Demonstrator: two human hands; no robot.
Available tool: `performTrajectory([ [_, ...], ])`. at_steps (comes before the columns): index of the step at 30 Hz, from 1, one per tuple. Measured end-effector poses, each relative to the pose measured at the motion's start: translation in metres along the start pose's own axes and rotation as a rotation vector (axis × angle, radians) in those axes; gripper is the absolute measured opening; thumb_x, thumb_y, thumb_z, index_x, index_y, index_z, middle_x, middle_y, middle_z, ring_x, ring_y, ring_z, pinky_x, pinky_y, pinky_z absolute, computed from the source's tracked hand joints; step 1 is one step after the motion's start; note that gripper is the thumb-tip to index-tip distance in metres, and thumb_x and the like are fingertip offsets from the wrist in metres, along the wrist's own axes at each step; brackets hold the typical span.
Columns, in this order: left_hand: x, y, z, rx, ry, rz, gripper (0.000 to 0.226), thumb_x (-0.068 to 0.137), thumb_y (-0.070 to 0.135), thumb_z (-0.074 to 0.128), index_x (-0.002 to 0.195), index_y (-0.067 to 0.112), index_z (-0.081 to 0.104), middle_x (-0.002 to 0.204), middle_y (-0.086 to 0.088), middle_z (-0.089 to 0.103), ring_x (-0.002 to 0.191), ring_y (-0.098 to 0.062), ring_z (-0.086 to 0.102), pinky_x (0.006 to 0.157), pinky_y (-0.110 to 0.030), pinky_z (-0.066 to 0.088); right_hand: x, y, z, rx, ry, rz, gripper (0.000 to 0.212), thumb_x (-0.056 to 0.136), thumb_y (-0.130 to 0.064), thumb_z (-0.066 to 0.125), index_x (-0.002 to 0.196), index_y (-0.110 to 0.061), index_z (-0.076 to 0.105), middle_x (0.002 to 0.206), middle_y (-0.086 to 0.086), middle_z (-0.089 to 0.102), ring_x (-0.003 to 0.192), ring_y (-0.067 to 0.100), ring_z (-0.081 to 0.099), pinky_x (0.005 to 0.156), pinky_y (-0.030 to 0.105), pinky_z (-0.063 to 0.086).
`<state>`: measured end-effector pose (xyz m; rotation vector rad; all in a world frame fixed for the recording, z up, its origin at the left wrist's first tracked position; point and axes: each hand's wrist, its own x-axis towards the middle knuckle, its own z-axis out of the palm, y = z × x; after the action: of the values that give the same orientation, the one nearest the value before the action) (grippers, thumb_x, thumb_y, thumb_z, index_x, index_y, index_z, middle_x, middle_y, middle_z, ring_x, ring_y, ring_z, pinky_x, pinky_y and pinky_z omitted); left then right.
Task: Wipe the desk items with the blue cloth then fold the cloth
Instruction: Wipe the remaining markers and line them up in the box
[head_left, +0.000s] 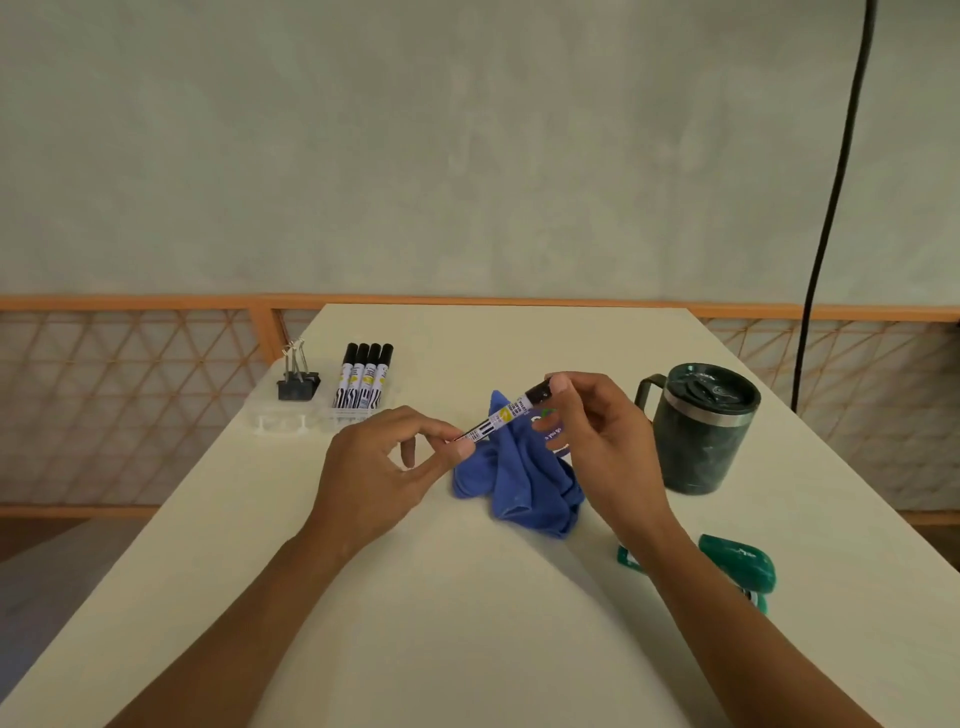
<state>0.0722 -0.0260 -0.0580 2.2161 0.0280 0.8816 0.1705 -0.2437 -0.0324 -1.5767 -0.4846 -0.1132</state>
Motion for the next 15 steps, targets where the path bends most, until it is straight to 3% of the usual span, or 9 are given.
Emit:
performTrajectory([
  [3, 0.002, -0.009, -0.004, 0.063, -0.017, 0.065, 0.017, 0.090, 0.052, 0.085, 0.102, 0.041, 0.080, 0.097, 0.018, 0.075, 0.074, -0.019, 0.059, 0.068, -0.035, 0.051, 0.002, 0.003, 0.002, 0.096, 0.005, 0.061, 0.021, 0.108, -0.035, 0.061, 0.112, -0.019, 0.074, 0.093, -0.002, 0.080, 0.082, 0.012, 0.075, 0.069, 0.019, 0.055],
  [6, 0.003, -0.014, -0.006, 0.118, -0.022, 0.104, 0.026, 0.087, 0.061, 0.080, 0.106, 0.043, 0.080, 0.096, 0.021, 0.073, 0.076, -0.017, 0.059, 0.068, -0.037, 0.052, 0.000, 0.004, 0.007, 0.123, -0.027, 0.046, 0.022, 0.108, -0.032, 0.061, 0.113, -0.015, 0.074, 0.096, 0.000, 0.081, 0.087, 0.013, 0.077, 0.072, 0.021, 0.058],
  [9, 0.006, -0.018, -0.006, 0.147, -0.005, 0.103, 0.019, 0.089, 0.058, 0.079, 0.100, 0.042, 0.082, 0.088, 0.021, 0.071, 0.075, -0.016, 0.058, 0.068, -0.038, 0.052, -0.004, 0.002, 0.011, 0.128, -0.094, 0.039, 0.024, 0.107, -0.037, 0.061, 0.114, -0.018, 0.074, 0.102, -0.005, 0.081, 0.095, 0.014, 0.077, 0.082, 0.028, 0.062],
  [12, 0.009, -0.023, -0.011, 0.090, 0.068, 0.036, 0.015, 0.091, 0.049, 0.085, 0.098, 0.037, 0.084, 0.087, 0.018, 0.073, 0.074, -0.019, 0.057, 0.074, -0.034, 0.051, 0.000, 0.006, 0.003, -0.119, -0.067, -0.003, 0.032, 0.103, -0.056, 0.060, 0.123, -0.032, 0.069, 0.109, -0.016, 0.078, 0.101, 0.004, 0.073, 0.089, 0.030, 0.061],
  [15, 0.011, -0.026, -0.017, 0.070, 0.114, -0.042, 0.010, 0.089, 0.045, 0.085, 0.095, 0.037, 0.083, 0.090, 0.018, 0.074, 0.077, -0.021, 0.057, 0.078, -0.027, 0.050, 0.006, 0.018, -0.008, -0.499, -0.082, -0.095, 0.049, 0.094, -0.068, 0.067, 0.131, -0.037, 0.061, 0.115, -0.023, 0.068, 0.104, 0.002, 0.065, 0.083, 0.023, 0.056],
])
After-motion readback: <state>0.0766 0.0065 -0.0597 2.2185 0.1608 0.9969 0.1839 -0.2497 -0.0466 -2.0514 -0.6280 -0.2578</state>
